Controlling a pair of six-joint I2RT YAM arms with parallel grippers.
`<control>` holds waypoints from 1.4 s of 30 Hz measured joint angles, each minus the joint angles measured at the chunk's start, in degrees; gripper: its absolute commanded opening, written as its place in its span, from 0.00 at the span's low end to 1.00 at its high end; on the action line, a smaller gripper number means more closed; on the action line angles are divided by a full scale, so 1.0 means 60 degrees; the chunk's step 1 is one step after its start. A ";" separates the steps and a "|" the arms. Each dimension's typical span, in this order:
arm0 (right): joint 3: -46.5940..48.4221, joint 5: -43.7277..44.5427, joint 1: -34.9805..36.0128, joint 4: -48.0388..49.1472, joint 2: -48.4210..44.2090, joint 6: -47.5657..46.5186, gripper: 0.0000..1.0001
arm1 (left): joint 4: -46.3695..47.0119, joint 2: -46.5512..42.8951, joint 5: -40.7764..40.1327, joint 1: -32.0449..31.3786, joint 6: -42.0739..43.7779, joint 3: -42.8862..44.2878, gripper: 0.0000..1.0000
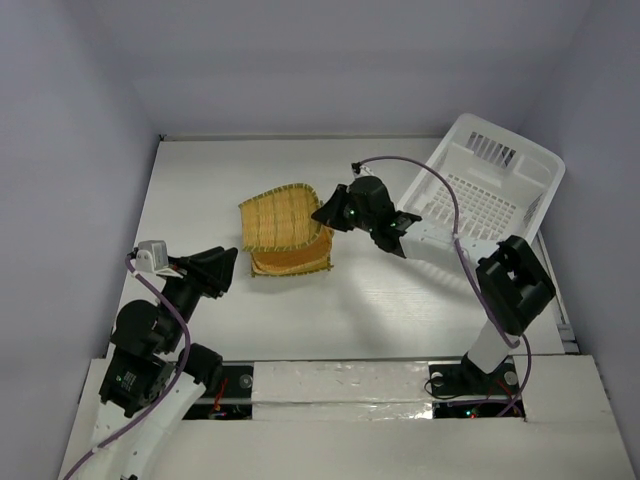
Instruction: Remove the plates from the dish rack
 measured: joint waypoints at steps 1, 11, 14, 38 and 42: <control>-0.0117 -0.0022 0.0000 0.0135 0.0004 0.0058 0.00 | -0.0004 0.0007 -0.0011 0.0000 0.0000 0.0000 0.37; -0.0667 0.0036 0.0000 0.0641 0.0051 0.0270 0.34 | -0.0007 0.0011 -0.0069 0.0000 -0.0004 0.0000 0.44; -0.0670 0.0175 0.0000 0.0637 0.0051 0.0299 0.60 | -0.0004 0.0011 -0.0080 0.0000 -0.0007 0.0000 0.47; 0.0098 0.3242 0.0594 -0.2878 -0.3217 -0.1698 0.00 | -0.0109 -0.0018 -0.0208 -0.0004 0.0062 0.0051 0.83; -0.0240 0.3996 0.0627 -0.3271 -0.6222 -0.2273 0.00 | -0.0419 0.0109 -0.0291 -0.0004 0.0171 0.0503 0.86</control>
